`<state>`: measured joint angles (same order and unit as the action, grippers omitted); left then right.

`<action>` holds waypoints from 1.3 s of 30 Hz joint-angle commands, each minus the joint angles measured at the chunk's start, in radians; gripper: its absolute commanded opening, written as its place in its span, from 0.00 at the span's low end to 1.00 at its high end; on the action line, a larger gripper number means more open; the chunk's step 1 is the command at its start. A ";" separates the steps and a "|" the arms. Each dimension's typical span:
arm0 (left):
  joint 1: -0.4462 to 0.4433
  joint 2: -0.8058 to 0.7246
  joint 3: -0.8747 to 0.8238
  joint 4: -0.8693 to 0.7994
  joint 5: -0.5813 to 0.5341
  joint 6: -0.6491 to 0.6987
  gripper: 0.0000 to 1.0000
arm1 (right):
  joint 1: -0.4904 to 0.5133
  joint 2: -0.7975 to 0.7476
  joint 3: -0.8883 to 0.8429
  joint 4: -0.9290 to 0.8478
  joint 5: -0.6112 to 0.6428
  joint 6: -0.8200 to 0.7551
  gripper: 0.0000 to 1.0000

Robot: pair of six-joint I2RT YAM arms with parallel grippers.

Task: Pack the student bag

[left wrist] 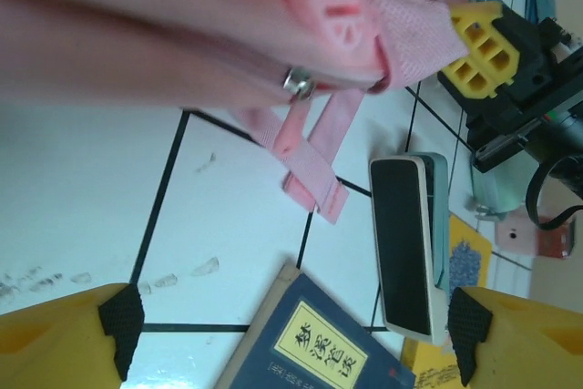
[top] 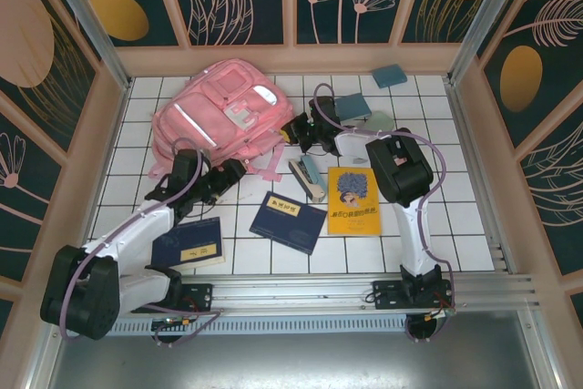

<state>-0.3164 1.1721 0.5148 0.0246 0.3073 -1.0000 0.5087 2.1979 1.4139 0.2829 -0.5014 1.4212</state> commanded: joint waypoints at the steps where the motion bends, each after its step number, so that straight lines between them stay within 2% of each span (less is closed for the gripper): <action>1: 0.000 0.019 -0.048 0.277 0.064 -0.129 0.85 | 0.021 -0.083 0.014 0.095 -0.052 0.062 0.00; 6: 0.000 0.117 -0.101 0.530 0.113 -0.209 0.73 | 0.022 -0.105 0.011 0.085 -0.061 0.060 0.00; 8: 0.000 0.151 -0.114 0.607 0.123 -0.234 0.73 | 0.022 -0.109 0.000 0.105 -0.071 0.070 0.00; 18: 0.000 0.255 -0.121 0.778 0.148 -0.254 0.70 | 0.022 -0.127 -0.025 0.168 -0.097 0.106 0.00; 22: 0.000 0.297 -0.127 0.823 0.152 -0.268 0.69 | 0.022 -0.133 -0.035 0.183 -0.099 0.120 0.00; 31: 0.000 0.314 -0.108 0.755 0.133 -0.215 0.71 | 0.022 -0.148 -0.043 0.186 -0.103 0.122 0.00; 39: 0.000 0.439 -0.075 0.921 0.165 -0.245 0.71 | 0.024 -0.166 -0.048 0.183 -0.112 0.122 0.00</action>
<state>-0.3164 1.5787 0.4095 0.8307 0.4461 -1.2396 0.5148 2.1075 1.3674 0.3794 -0.5262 1.5261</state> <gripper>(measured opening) 0.710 0.054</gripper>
